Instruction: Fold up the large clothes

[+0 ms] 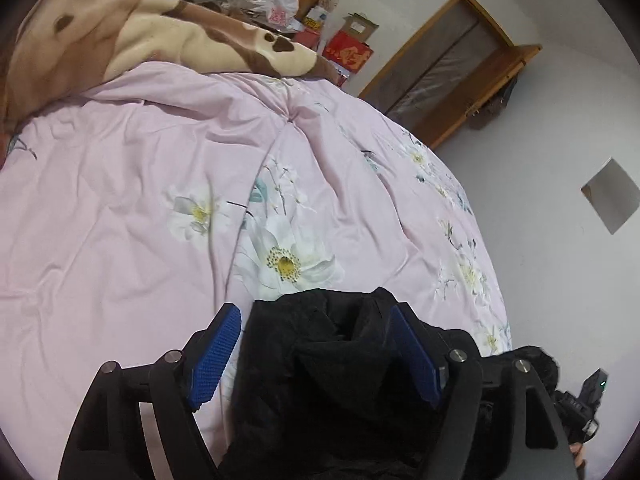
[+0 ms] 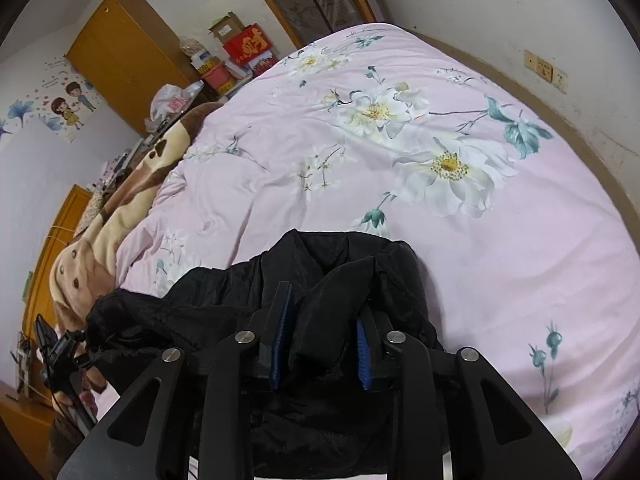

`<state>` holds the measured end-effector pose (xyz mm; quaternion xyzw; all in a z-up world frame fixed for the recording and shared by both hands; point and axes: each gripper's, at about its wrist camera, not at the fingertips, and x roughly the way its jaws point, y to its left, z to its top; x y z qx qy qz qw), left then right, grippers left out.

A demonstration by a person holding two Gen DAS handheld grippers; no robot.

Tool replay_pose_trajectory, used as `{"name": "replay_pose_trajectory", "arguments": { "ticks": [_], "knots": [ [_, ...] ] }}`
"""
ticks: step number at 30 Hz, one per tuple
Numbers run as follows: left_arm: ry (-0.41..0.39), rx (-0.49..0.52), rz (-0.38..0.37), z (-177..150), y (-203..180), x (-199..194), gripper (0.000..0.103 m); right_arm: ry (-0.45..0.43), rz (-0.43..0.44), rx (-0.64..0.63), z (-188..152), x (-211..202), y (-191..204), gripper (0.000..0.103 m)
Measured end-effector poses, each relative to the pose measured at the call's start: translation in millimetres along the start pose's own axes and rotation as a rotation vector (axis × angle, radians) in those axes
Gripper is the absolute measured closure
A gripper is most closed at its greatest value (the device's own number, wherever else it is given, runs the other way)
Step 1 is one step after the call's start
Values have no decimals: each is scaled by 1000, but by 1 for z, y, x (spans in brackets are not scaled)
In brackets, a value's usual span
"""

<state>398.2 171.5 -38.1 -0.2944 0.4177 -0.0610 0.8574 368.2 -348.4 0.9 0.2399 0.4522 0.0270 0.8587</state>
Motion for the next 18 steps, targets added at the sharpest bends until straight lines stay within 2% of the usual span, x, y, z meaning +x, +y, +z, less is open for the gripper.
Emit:
{"name": "replay_pose_trajectory", "arguments": {
  "ticks": [1,2,4,6,8,11,14,16,18],
  "knots": [
    [8,4,2,1,1,0,26,1,19,21,1,1,-2,65],
    [6,15,7,2,1,0,26,11,80,96,3,3,-9,57],
    [1,67,-4,-2,-1,2,26,57,134,227,11,10,-20,49],
    [25,89,-23,-8,-1,7,26,62,144,242,19,11,-22,42],
    [40,95,-43,-13,1,12,26,32,124,196,30,3,-15,40],
    [38,109,-82,-18,3,12,24,-44,146,141,42,-19,-13,40],
    [45,180,-53,-23,0,14,19,-118,41,-3,42,-29,-12,35],
    [64,243,-23,-26,-2,17,19,-70,-41,-133,30,-18,-13,35],
    [71,279,-23,-27,-3,19,18,-14,-48,-205,15,-1,-20,35]
  ]
}}
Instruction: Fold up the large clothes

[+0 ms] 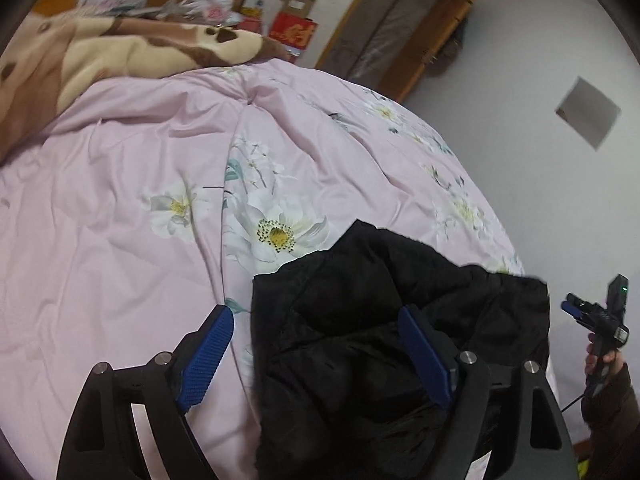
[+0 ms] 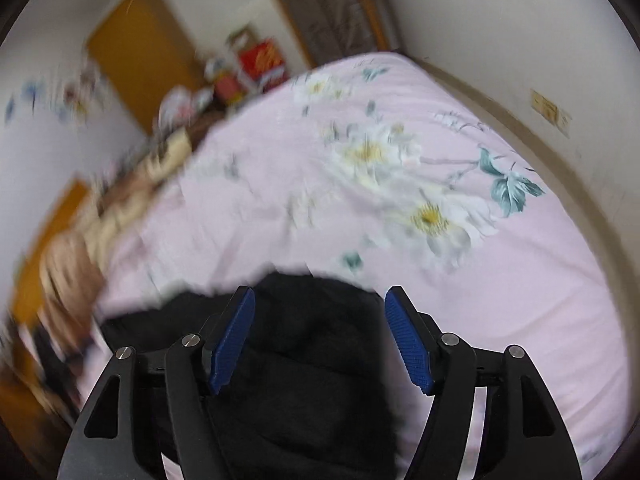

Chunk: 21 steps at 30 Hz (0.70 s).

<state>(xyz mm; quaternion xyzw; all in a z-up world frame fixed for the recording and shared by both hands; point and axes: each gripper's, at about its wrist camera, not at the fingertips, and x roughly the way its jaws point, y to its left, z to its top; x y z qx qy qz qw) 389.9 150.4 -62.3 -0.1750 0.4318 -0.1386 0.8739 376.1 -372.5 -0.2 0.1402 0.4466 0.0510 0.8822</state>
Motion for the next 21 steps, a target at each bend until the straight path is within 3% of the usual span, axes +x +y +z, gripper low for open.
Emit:
{"name": "replay_pose_trajectory", "arguments": {
  "ticks": [6,11,13,17,18,21],
  "knots": [
    [106,51,57,9,-8,43,18,8,93,-45,-18,43,-8,35],
    [158,-9,68,13,-5,69,20,71,94,-114,-12,73,0,35],
    [166,-23,53,13,-4,73,31,86,94,-70,-10,77,-4,38],
    [196,-66,39,15,-2,80,59,49,123,-32,-12,65,-8,77],
    [192,-63,40,17,-5,78,72,35,125,-40,-12,59,-7,81],
    [116,-69,40,27,-13,59,83,-45,134,-32,-7,37,-4,87]
  ]
}}
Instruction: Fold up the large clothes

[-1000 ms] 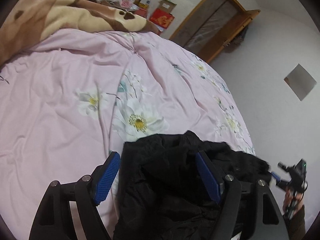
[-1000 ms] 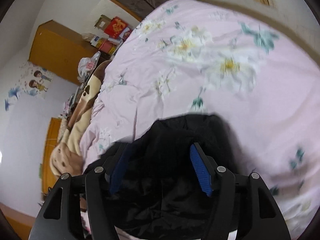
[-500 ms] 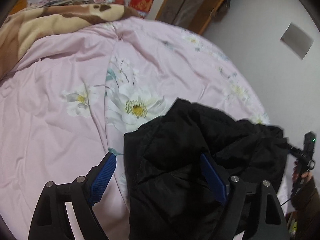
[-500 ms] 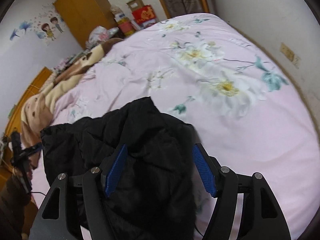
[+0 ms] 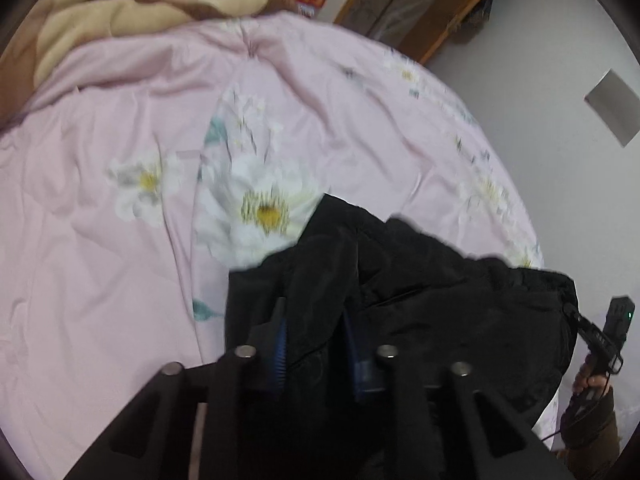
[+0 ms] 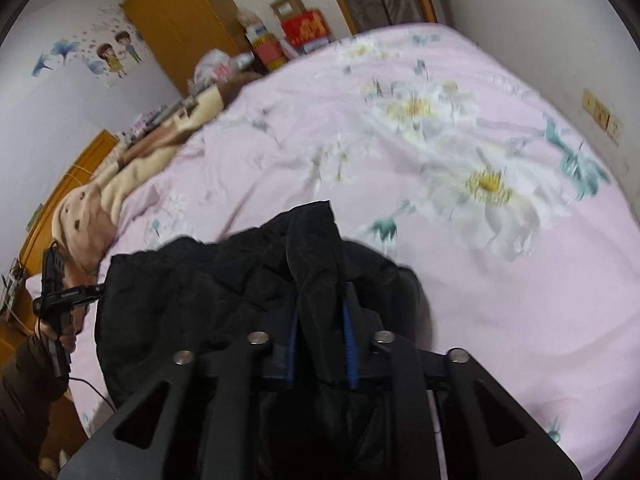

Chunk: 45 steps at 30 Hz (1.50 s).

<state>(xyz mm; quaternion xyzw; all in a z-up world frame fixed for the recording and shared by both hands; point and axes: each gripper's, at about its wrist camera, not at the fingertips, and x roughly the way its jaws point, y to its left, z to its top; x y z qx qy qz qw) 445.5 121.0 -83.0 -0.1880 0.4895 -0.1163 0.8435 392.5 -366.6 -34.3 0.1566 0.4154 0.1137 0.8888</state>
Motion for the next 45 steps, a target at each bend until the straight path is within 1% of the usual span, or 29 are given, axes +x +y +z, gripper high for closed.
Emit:
{"name": "replay_pose_trajectory", "arguments": {
  "ticks": [2,5,7,8,9,10,11,13,14,16,18,20,22,23,25,26,28,29,30,31,33,34,35,36,38,39,40,42,45],
  "knots": [
    [-62,1,-14,6,-5,-17,84,-69,13,6,8,-18,3,88],
    [-155,38,-21,21,-18,-37,84,-153,24,5,23,-34,9,88],
    [-166,45,-8,32,-23,-34,84,-165,6,17,31,-31,7,88],
    [-153,49,18,38,-25,-22,84,-154,-16,26,33,-22,5,88],
    [-127,66,54,41,-26,-8,84,-140,-30,36,35,-15,1,88],
    [-91,72,92,42,-26,8,84,-99,-60,53,35,2,-4,88],
    [-51,58,117,40,-24,24,84,-72,-86,59,33,12,-9,88],
    [12,49,159,33,-17,52,83,61,-185,77,25,49,-17,88],
    [18,43,157,29,-14,57,83,104,-211,70,19,61,-21,87],
    [18,35,153,25,-9,64,81,152,-244,67,14,74,-25,85],
    [32,59,176,25,-9,70,80,179,-238,97,15,79,-31,84],
    [45,53,192,25,-9,73,79,202,-265,99,19,84,-31,81],
    [34,46,217,26,-12,72,75,242,-316,45,20,92,-23,78],
    [26,46,226,26,-14,70,72,234,-341,34,19,90,-18,74],
    [0,15,222,26,-16,58,71,202,-371,37,22,80,-13,71],
    [-14,12,214,27,-17,52,69,171,-397,31,22,73,-10,66],
    [-58,35,228,26,-24,29,63,57,-450,-27,26,46,7,62],
    [-79,45,239,26,-26,20,57,14,-464,-49,26,32,15,58],
    [-129,52,247,23,-30,2,49,-19,-470,-62,27,21,20,56],
    [-165,47,248,18,-32,-13,47,-67,-453,-76,26,5,29,52],
    [-210,33,208,6,-40,-36,41,-143,-392,-87,17,-23,47,50],
    [-222,37,210,-6,-48,-46,40,-163,-377,-90,10,-31,57,48],
    [-227,47,216,-14,-54,-50,39,-166,-361,-94,4,-35,65,48],
    [-223,83,211,-32,-68,-53,39,-170,-332,-101,-5,-38,74,48],
    [-203,110,206,-54,-86,-50,39,-163,-267,-125,-30,-36,96,47],
    [-181,129,196,-71,-99,-45,39,-150,-257,-141,-41,-31,107,47],
    [-174,150,194,-79,-106,-40,39,-146,-251,-157,-53,-27,115,47],
    [-161,203,228,-100,-124,-21,39,-139,-250,-188,-72,-13,127,47],
    [-127,221,272,-108,-129,10,38,-111,-268,-221,-89,17,135,48]
  ]
}}
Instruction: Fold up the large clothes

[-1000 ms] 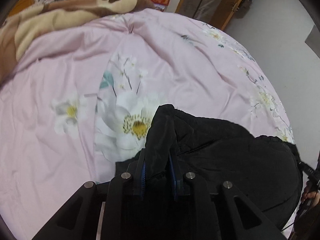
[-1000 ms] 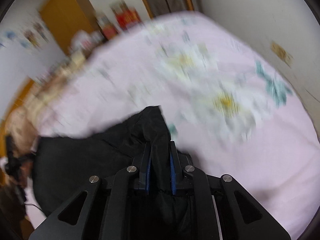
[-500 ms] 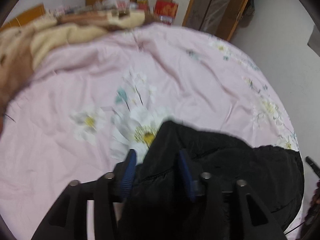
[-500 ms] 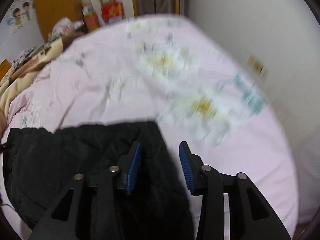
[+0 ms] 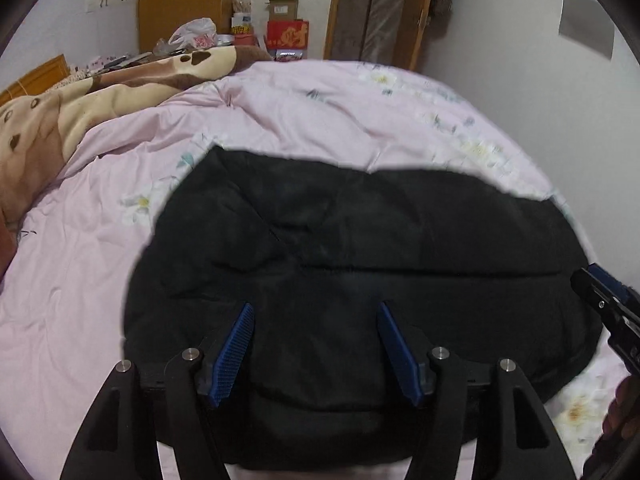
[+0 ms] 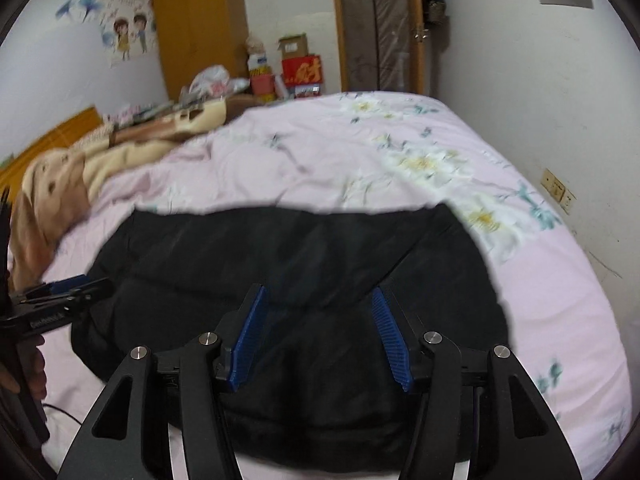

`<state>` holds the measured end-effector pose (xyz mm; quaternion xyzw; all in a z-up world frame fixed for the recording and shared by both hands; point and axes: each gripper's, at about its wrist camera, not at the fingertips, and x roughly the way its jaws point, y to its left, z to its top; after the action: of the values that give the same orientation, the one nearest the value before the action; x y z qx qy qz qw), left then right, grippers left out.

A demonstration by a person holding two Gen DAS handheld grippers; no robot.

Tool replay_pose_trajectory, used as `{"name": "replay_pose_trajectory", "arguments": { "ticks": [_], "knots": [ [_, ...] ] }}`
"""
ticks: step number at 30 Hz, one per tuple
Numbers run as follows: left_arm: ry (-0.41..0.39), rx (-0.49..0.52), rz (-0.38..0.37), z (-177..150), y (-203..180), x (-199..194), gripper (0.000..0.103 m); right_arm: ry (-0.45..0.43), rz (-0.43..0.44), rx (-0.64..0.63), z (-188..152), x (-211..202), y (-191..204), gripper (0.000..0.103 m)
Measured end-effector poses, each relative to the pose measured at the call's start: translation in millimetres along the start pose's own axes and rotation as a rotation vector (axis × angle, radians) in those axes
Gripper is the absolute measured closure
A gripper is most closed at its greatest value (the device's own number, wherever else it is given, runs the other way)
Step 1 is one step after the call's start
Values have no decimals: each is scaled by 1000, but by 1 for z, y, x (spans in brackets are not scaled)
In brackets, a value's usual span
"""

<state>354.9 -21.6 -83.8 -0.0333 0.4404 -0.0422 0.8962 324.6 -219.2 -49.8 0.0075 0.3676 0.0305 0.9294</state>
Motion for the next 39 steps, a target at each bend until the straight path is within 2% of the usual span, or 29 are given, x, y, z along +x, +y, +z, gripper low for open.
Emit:
{"name": "replay_pose_trajectory", "arguments": {
  "ticks": [3,5,7,9,12,16,19,20,23,25,26,27,28,29,33,36,39],
  "knots": [
    [13,16,66,-3,3,34,33,66,-25,1,-12,34,0,48],
    [36,-13,52,-5,10,53,31,98,2,71,-20,55,-12,48],
    [56,-38,42,-7,12,66,31,109,-10,22,-27,71,-11,48],
    [61,-8,73,-10,8,82,31,131,-33,-8,-32,83,-8,48],
    [61,-4,85,-14,6,93,31,173,-23,26,-35,98,-13,48],
    [89,-14,54,-8,11,91,31,205,-6,15,-31,99,-15,48],
    [90,-15,13,5,22,71,31,199,46,34,-18,79,-22,49],
    [67,5,40,8,26,60,31,177,49,42,-14,69,-27,49],
    [0,21,105,11,44,34,32,71,-33,57,-14,32,-44,49],
    [-19,6,149,9,58,27,32,60,-84,43,-20,25,-55,49],
    [-3,16,188,7,63,33,32,68,-103,37,-22,28,-60,49],
    [62,19,222,2,70,52,31,92,-122,30,-26,35,-65,49],
    [97,1,186,-2,76,65,31,149,-121,30,-32,50,-71,49],
    [115,-26,157,-6,81,76,30,169,-110,34,-36,57,-74,49],
    [112,19,192,-9,73,94,30,191,-104,24,-47,84,-74,49],
    [121,-14,159,-10,79,105,29,196,-68,58,-54,92,-81,49],
    [110,1,165,-13,80,107,28,194,-84,32,-55,92,-77,49]
  ]
}}
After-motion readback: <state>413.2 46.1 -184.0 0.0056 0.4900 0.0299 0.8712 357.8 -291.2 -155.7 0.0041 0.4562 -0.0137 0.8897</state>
